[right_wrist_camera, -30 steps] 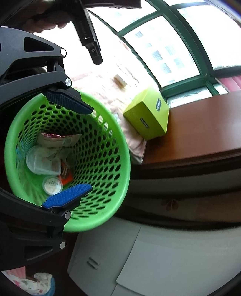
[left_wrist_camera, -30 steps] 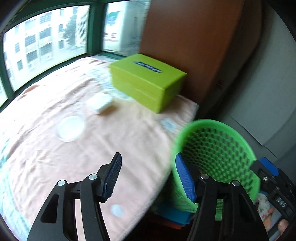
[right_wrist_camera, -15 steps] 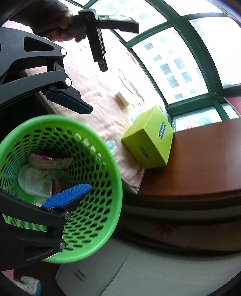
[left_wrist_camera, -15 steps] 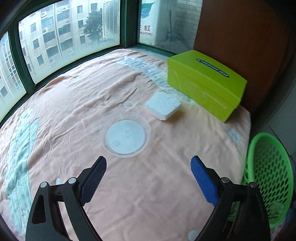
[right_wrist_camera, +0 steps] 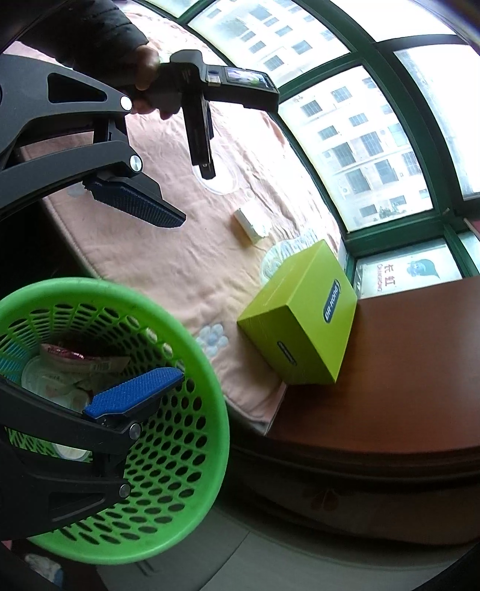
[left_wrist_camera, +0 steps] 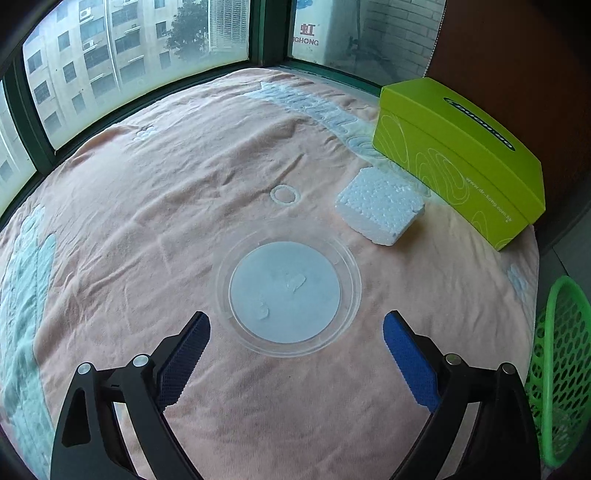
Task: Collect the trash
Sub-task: 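Grasp the round clear lid with the left tool while the right tool grasps the white foam block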
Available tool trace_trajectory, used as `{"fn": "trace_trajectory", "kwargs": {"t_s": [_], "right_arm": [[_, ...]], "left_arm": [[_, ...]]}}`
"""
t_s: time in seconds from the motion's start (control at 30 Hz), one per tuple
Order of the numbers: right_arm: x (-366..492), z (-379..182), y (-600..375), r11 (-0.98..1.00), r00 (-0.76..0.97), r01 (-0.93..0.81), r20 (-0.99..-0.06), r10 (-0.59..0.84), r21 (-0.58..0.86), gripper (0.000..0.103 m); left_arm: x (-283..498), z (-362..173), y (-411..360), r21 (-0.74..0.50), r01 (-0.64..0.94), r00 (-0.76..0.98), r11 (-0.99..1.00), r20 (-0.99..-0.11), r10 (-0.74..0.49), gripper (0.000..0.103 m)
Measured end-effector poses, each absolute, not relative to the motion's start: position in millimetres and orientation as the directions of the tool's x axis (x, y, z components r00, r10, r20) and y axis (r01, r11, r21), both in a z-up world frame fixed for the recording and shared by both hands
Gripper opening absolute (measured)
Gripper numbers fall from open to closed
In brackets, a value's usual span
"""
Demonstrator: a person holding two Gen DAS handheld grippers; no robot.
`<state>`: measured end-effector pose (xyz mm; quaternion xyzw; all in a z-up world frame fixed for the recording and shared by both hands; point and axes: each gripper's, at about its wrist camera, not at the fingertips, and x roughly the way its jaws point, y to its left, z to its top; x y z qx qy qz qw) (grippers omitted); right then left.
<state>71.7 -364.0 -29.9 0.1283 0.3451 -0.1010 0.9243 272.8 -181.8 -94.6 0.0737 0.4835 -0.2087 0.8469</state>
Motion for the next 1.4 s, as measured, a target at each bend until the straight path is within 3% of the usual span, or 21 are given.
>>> {"fn": "trace_trajectory", "kwargs": {"t_s": [0.53, 1.03, 1.4], "right_arm": [[112, -36, -351, 0.956, 0.725, 0.24, -0.686, -0.061, 0.168, 0.078], [192, -36, -325, 0.969, 0.692, 0.133, -0.719, 0.061, 0.209, 0.078], [278, -69, -305, 0.989, 0.6, 0.072, -0.798, 0.061, 0.129, 0.078]], "left_arm": [[292, -111, -184, -0.089, 0.437, 0.434, 0.895, -0.851, -0.297, 0.087], [267, -52, -126, -0.126, 0.369, 0.518, 0.921, -0.795, -0.316, 0.087], [247, -32, -79, -0.139, 0.32, 0.558, 0.937, -0.772, -0.305, 0.087]]}}
